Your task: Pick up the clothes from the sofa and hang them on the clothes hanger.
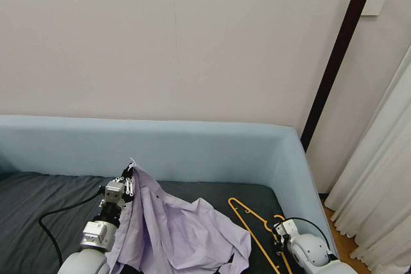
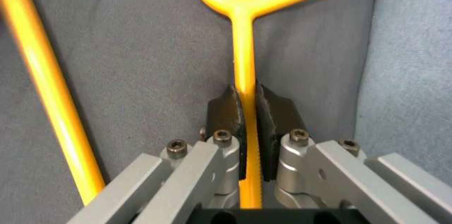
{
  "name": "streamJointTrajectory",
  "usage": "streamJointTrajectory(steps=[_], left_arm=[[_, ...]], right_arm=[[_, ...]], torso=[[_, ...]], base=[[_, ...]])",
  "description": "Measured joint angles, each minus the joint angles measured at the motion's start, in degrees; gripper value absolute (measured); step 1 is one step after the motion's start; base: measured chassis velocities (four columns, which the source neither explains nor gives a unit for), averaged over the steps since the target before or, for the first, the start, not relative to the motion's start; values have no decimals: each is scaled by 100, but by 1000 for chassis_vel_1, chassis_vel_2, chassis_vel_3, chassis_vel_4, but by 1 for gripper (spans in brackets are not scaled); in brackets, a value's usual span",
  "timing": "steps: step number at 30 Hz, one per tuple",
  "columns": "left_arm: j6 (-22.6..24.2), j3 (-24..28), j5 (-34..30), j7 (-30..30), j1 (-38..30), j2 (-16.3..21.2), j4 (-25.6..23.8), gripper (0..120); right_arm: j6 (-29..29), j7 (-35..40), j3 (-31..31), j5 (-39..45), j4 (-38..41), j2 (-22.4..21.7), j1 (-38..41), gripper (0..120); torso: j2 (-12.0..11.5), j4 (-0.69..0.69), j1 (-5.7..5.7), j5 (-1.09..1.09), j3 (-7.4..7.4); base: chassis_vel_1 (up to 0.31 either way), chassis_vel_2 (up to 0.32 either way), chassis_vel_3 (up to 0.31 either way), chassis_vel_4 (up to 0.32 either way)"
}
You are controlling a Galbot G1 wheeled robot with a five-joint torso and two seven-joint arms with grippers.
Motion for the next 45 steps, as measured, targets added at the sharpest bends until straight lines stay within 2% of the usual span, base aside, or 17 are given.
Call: streamJointTrajectory(steps=[7, 8, 11, 12, 15, 16, 20, 22, 25, 27, 28, 32, 33, 36, 45], left_arm=[[-2, -51, -25, -2, 12, 63, -56, 0], [-5, -75, -35, -2, 20, 84, -69, 0], [-25, -118, -50, 2, 45, 92, -101, 0], [-25, -118, -50, 2, 45, 92, -101, 0], [-32, -214, -124, 9, 91, 92, -197, 0], [-32, -214, -124, 9, 91, 92, -197, 0], [-7, -282, -277, 5, 93, 198, -314, 0], [18, -286, -331, -13, 94, 222, -348, 0], [141, -302, -568, -115, 108, 277, -500, 0], [201, -328, -678, -165, 118, 285, -597, 0], [201, -328, -678, -165, 118, 285, -597, 0], [314, -395, -815, -253, 146, 273, -824, 0], [314, -395, -815, -253, 146, 273, -824, 0], [388, -408, -849, -293, 185, 256, -962, 0], [457, -339, -836, -321, 200, 142, -1005, 0]], right_arm=[[143, 216, 154, 105, 524, -72, -129, 4], [570, 357, 199, 81, 804, -143, -203, 4], [1367, 651, 250, -99, 1380, -298, -334, 4], [1367, 651, 250, -99, 1380, -298, -334, 4], [2112, 770, 261, -268, 2245, -575, -628, 4], [2112, 770, 261, -268, 2245, -575, -628, 4], [2852, 760, 145, -961, 3192, -872, -1135, 4], [2945, 761, 113, -1125, 3294, -886, -1203, 4], [3241, 865, -55, -1936, 3587, -885, -1430, 4], [3357, 1004, -206, -2480, 3645, -855, -1510, 4], [3357, 1004, -206, -2480, 3645, -855, -1510, 4], [3520, 1611, -692, -4003, 3646, -754, -1627, 4], [3520, 1611, -692, -4003, 3646, -754, -1627, 4], [3495, 2199, -1158, -4755, 3643, -674, -1611, 4], [3205, 2872, -1857, -5396, 3639, -467, -1330, 4]], torso=[[0, 2, 0, 0, 0], [0, 1, 0, 0, 0], [0, 2, 0, -1, 0], [0, 2, 0, -1, 0], [0, 2, 0, -2, 0], [0, 2, 0, -2, 0], [0, 0, 0, -2, 0], [0, 0, 0, -2, -1], [0, 2, 0, -2, -1], [1, 1, 0, -1, -1], [1, 1, 0, -1, -1], [0, 1, 0, -1, -1], [0, 1, 0, -1, -1], [0, 1, 0, 0, 0], [0, 1, 1, -1, 0]], base=[[0, 0, 0, 0], [0, 0, 0, 0], [0, 0, 0, 0], [0, 0, 0, 0], [0, 0, 0, 0], [0, 0, 0, 0], [0, 0, 0, 0], [0, 0, 0, 0], [0, 0, 0, 0], [0, 0, 0, 0], [0, 0, 0, 0], [0, 0, 0, 0], [0, 0, 0, 0], [0, 0, 0, 0], [0, 0, 0, 0]])
